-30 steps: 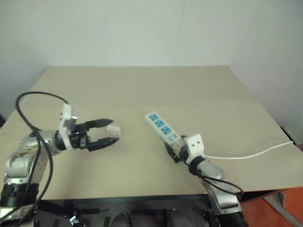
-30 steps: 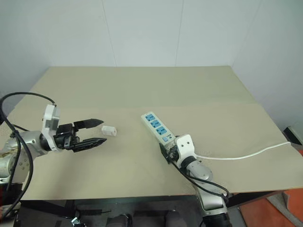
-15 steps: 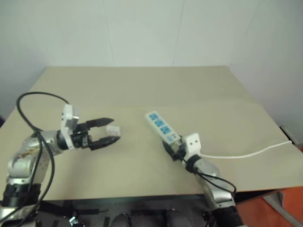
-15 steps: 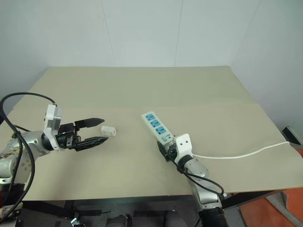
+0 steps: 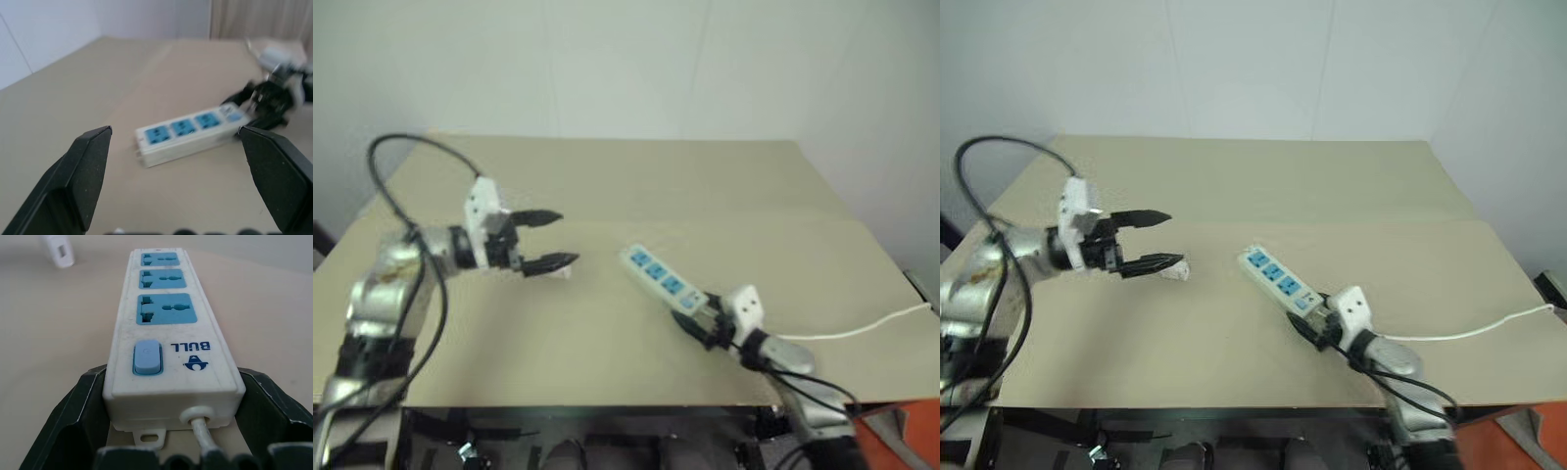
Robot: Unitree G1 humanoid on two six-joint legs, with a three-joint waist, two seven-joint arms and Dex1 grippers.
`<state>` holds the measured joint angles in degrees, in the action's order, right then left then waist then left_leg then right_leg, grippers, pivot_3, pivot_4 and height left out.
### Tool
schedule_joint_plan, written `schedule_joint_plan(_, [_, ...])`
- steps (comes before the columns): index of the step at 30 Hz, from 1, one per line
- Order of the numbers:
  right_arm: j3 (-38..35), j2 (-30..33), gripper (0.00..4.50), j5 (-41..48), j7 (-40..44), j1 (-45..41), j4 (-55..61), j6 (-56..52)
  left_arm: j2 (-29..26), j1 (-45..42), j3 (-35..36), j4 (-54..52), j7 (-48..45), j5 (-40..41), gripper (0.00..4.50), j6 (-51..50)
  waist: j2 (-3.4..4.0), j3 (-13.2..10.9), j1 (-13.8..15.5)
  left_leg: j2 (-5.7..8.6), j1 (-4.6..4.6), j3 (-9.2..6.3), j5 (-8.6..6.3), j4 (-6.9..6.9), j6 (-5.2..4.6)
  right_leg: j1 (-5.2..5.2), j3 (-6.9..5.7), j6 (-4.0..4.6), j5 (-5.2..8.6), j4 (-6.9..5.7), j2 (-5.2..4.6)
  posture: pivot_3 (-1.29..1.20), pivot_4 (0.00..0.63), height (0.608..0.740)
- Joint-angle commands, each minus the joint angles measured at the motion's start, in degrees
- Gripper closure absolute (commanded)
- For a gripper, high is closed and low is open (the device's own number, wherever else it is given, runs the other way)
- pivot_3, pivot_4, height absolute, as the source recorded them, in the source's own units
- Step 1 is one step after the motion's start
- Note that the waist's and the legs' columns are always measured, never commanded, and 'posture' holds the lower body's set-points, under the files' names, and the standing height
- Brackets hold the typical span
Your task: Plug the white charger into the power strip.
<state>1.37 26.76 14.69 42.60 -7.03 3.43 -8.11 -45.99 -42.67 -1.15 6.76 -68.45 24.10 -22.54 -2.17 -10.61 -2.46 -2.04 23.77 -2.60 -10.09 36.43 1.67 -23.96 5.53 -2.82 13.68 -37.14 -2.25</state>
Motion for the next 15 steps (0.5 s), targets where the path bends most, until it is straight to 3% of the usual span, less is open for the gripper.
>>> schedule_joint_plan(1, [0.33,4.40,1.06,2.74,9.33,-0.65,2.36,1.99,-0.22,-9.76,-5.92,7.92,-6.64,-6.57,0.00,4.89,0.00,0.00,-0.16,-0.01,0.00,0.00,0.00,0.03,0.00,0.02,0.00,0.00,0.00,-0.01,0.02,0.00,0.150,0.740])
schedule_joint_plan(4, [1.46,7.38,1.06,4.84,16.25,-2.79,0.94,0.07,1.83,-18.06,-11.94,18.77,-13.91,-13.97,0.00,18.77,0.01,0.00,-0.63,-0.02,0.01,0.02,0.00,0.05,0.00,0.00,0.03,0.00,0.01,0.00,0.05,0.00,0.150,0.740])
schedule_joint_plan(7, [4.11,8.92,1.06,4.66,20.85,-6.07,-0.61,-2.79,4.86,-29.22,-20.48,31.61,-22.50,-19.52,0.00,23.21,-0.01,-0.01,-0.65,-0.02,0.08,0.01,0.00,0.06,-0.01,-0.05,0.03,0.01,0.01,-0.02,0.07,0.00,0.150,0.740])
schedule_joint_plan(10, [7.48,9.81,1.06,2.75,23.31,-9.05,-2.15,-5.01,9.95,-38.29,-26.28,45.03,-24.05,-27.12,0.00,30.19,0.00,-0.01,-0.61,-0.01,0.32,-0.05,0.00,0.24,-0.01,-0.15,-0.01,-0.02,0.01,-0.01,0.08,0.00,0.150,0.740])
schedule_joint_plan(15, [10.34,8.46,1.06,1.08,23.29,-10.61,-3.02,-5.05,17.02,-45.89,-31.25,58.82,-23.46,-35.93,0.00,35.31,0.01,-0.02,-0.81,0.04,0.47,-0.06,-0.11,0.31,-0.18,-0.23,0.04,-0.15,0.08,0.03,0.05,0.00,0.150,0.740])
